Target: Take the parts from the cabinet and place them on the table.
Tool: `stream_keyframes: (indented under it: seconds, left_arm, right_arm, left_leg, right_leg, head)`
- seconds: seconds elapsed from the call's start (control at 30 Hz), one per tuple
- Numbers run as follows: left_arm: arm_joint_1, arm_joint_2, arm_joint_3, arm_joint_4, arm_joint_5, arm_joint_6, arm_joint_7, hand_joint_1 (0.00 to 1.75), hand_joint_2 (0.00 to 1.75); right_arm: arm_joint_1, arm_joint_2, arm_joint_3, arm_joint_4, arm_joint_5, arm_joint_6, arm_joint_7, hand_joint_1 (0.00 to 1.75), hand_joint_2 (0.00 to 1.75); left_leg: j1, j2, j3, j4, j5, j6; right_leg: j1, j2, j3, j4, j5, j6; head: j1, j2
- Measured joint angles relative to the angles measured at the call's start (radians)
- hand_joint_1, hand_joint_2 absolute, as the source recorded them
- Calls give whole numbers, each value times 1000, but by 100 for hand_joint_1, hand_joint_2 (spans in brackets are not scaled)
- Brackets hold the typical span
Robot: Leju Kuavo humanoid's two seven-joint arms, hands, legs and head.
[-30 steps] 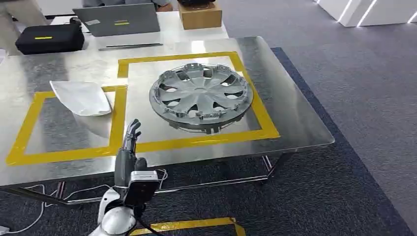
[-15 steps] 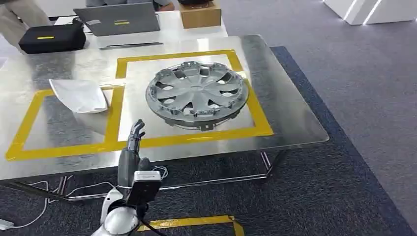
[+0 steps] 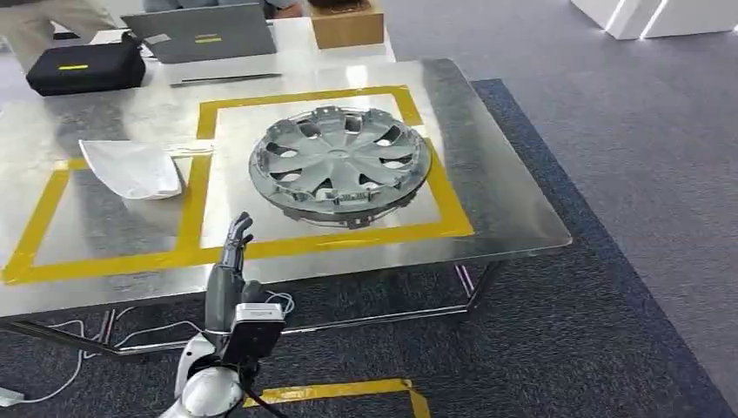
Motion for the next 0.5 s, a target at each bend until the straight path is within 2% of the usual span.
stream_keyframes:
  seconds: [0.03,0.07,0.1,0.13,0.2,0.23,0.27,0.3,0.37,0.4,0.43,0.5]
  left_arm:
    - [0,-1,0,0,0,0,0,0,0]
    - [0,-3,0,-2,0,0,0,0,0]
    - [-4,-5,-1,-3,0,0,0,0,0]
    - [-6,-6,-1,-2,0,-1,0,0,0]
    - [-3,-5,-2,-2,0,-2,0,0,0]
    - [-2,-5,-2,-2,0,-3,0,0,0]
    - [-2,-5,-2,-2,0,-4,0,0,0]
    - [-2,-5,-2,-2,0,-4,0,0,0]
    - [-2,-5,-2,-2,0,-4,0,0,0]
    - [-2,-5,-2,-2,0,-5,0,0,0]
    - [-2,-5,-3,-2,0,-5,0,0,0]
    - [-1,-6,-7,-2,-1,-11,0,0,0]
  right_arm:
    - [-1,1,0,0,1,-2,2,0,0]
    - [-2,2,0,0,2,-3,2,0,0]
    - [-3,2,0,0,3,-3,2,0,0]
    - [-4,2,0,0,3,-3,3,0,0]
    - [-3,2,0,0,4,-5,3,0,0]
    - [-2,2,0,0,4,-6,3,0,0]
    - [-2,2,0,0,5,-6,3,0,0]
    - [-3,2,0,0,5,-6,3,0,0]
    - [-4,2,0,0,5,-7,4,0,0]
    - [-6,2,0,0,5,-2,4,0,0]
    - [-5,2,0,0,5,7,1,0,0]
    - [-3,-3,-1,0,1,15,-7,0,0]
  left_leg:
    - [-3,0,7,-18,8,5]
    - [10,5,19,-43,22,-3]
    - [8,7,21,-51,24,-2]
    - [8,7,18,-51,26,1]
    - [5,7,12,-49,26,1]
    - [5,7,9,-47,26,1]
    - [5,7,8,-44,26,1]
    - [6,7,7,-41,26,0]
    - [10,5,5,-31,23,-7]
    - [6,4,1,-25,22,-15]
    - [3,3,-4,-15,23,-20]
    - [6,3,-8,-17,33,-32]
  right_leg:
    - [2,0,6,-9,4,6]
    - [-1,-2,-2,-1,-7,5]
    - [3,-4,-13,22,-33,5]
    - [4,-3,-39,81,-71,8]
    - [4,-4,-110,237,-141,17]
    - [4,-4,-128,276,-147,20]
    - [4,-4,-120,263,-129,23]
    - [2,-5,-87,202,-87,25]
    - [-1,-8,7,25,-3,29]
    - [3,-6,25,-13,-25,26]
    - [5,0,22,-14,-10,10]
    - [12,1,17,-1,-6,-2]
  head:
    - [-1,0]
    - [1,0]
    - [1,0]
    - [5,0]
    - [6,0]
    - [7,0]
    - [7,0]
    - [7,0]
    - [8,0]
    - [8,0]
    - [6,0]
    - [5,0]
